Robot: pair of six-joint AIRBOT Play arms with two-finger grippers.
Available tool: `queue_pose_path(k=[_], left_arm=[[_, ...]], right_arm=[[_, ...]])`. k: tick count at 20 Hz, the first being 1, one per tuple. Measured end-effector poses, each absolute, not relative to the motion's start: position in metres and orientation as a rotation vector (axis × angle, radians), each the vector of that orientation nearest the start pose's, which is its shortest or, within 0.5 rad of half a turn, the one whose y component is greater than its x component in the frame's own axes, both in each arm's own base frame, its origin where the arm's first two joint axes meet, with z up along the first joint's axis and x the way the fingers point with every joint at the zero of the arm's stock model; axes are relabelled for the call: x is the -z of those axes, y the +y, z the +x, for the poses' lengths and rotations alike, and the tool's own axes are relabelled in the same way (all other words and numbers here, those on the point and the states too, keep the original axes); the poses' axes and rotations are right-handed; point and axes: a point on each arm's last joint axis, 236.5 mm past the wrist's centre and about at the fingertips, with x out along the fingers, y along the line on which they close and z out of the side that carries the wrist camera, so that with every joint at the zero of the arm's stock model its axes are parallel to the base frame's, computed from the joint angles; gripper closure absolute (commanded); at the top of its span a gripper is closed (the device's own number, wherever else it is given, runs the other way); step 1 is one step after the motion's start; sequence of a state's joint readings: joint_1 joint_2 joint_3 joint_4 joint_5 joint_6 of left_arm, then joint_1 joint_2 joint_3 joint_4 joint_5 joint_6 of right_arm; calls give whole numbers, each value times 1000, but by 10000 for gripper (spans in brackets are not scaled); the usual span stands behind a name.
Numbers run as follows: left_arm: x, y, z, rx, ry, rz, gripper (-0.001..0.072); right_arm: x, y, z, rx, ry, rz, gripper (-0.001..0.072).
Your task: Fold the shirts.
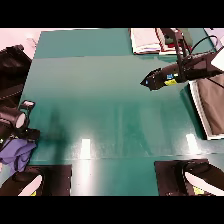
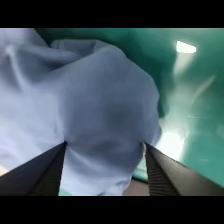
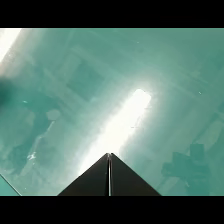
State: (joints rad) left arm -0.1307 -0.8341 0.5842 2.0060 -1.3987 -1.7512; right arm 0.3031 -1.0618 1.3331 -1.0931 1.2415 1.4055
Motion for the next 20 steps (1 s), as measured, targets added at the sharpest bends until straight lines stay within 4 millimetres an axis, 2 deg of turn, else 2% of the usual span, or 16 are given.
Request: queue_pose_path(k=[1,2,3,6,8,9,12,14,16,18,20], left_arm=[[37,75,185,-311,1556,374,300],[41,77,183,-318,1558,373,529],[42,78,182,-327,1558,374,678],[31,78,193,-344,1517,357,681],[1,75,220,-352,1418,322,681],[-20,73,237,-354,1355,299,681],[-111,57,288,-315,1102,196,683],[-178,32,313,-216,923,114,683],[-243,0,327,-81,751,39,683],[-296,-33,331,58,605,-24,683],[-330,-65,332,192,510,-77,683]], right_arm=[[-175,210,326,-697,951,71,692],[-175,210,326,-696,951,71,692],[-175,210,326,-696,951,71,693],[-181,208,325,-694,930,73,693],[-195,201,329,-675,875,85,694],[-206,196,331,-660,833,93,693],[-243,172,336,-593,699,132,694],[-265,153,338,-539,629,163,694],[-287,133,342,-487,573,184,694],[-307,118,346,-446,530,195,694],[-323,108,353,-424,507,196,694]])
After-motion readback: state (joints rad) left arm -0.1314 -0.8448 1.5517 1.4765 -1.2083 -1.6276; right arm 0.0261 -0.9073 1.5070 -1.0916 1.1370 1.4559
